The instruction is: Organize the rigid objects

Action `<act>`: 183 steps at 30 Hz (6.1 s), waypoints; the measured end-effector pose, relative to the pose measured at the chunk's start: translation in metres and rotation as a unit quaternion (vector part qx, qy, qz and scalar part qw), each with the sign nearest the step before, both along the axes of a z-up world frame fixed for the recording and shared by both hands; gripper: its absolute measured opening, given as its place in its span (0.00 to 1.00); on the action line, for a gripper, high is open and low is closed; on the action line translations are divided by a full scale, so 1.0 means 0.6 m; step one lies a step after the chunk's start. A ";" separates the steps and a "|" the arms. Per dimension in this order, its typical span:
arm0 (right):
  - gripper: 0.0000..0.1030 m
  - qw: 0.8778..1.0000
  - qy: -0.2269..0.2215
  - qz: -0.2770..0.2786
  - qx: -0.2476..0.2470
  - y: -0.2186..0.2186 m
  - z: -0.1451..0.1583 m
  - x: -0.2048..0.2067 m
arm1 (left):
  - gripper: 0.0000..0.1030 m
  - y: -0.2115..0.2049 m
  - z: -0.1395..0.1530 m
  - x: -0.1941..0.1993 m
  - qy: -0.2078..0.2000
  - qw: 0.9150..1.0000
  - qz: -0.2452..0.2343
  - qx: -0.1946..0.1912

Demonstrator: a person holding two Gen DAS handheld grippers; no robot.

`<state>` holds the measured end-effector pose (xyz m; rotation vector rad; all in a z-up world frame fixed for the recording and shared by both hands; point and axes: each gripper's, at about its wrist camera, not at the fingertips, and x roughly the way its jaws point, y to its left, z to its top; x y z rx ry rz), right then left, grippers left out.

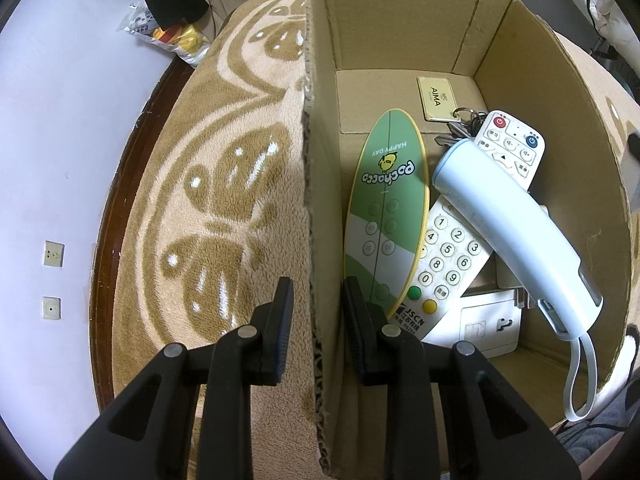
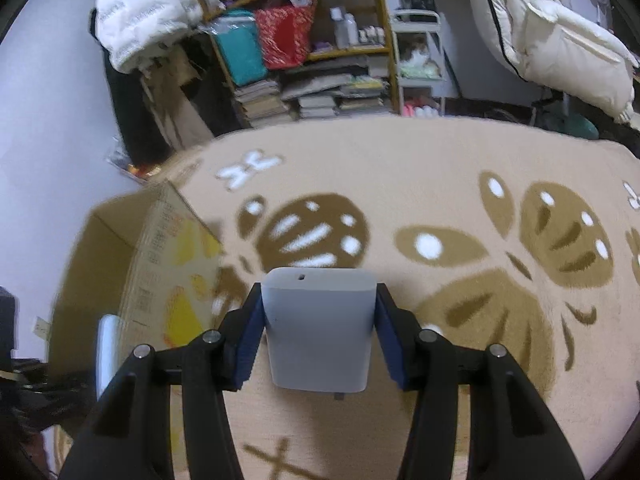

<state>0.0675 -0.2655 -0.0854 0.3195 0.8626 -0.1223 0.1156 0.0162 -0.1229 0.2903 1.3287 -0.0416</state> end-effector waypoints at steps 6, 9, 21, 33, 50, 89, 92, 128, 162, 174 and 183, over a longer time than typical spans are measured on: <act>0.54 0.998 -0.057 0.030 -0.010 0.042 0.057 -0.009 | 0.24 0.004 0.001 0.001 0.001 1.000 0.001 -0.004; 0.54 0.995 -0.083 0.048 0.002 0.061 0.083 -0.018 | 0.24 0.005 0.001 0.000 0.002 1.000 0.001 -0.004; 0.54 0.982 -0.133 0.131 -0.007 0.151 0.126 -0.039 | 0.24 0.004 0.000 0.000 0.001 1.000 -0.001 -0.001; 0.54 0.977 -0.119 0.177 -0.006 0.213 0.108 -0.046 | 0.24 0.003 -0.001 0.001 0.003 1.000 0.001 -0.007; 0.54 0.984 -0.061 0.170 0.009 0.208 0.042 -0.023 | 0.25 0.003 -0.002 0.002 0.003 1.000 0.003 -0.008; 0.75 0.990 -0.081 0.102 -0.055 0.171 0.068 -0.092 | 0.25 0.026 0.068 -0.051 -0.082 0.993 0.030 -0.074; 0.75 0.990 -0.084 0.098 -0.059 0.163 0.076 -0.106 | 0.25 0.025 0.081 -0.064 -0.099 0.992 0.019 -0.075; 1.00 0.979 -0.195 0.034 -0.043 0.091 0.168 -0.319 | 0.88 0.015 0.260 -0.274 -0.327 0.938 -0.045 -0.104; 1.00 0.985 -0.169 0.025 -0.025 0.063 0.148 -0.314 | 0.99 -0.010 0.252 -0.284 -0.339 0.936 -0.065 -0.070; 1.00 0.985 -0.165 0.032 -0.027 0.066 0.145 -0.310 | 0.99 -0.002 0.255 -0.282 -0.350 0.933 -0.052 -0.061; 1.00 0.985 -0.165 0.032 -0.027 0.069 0.145 -0.310 | 0.99 -0.001 0.257 -0.283 -0.355 0.932 -0.050 -0.060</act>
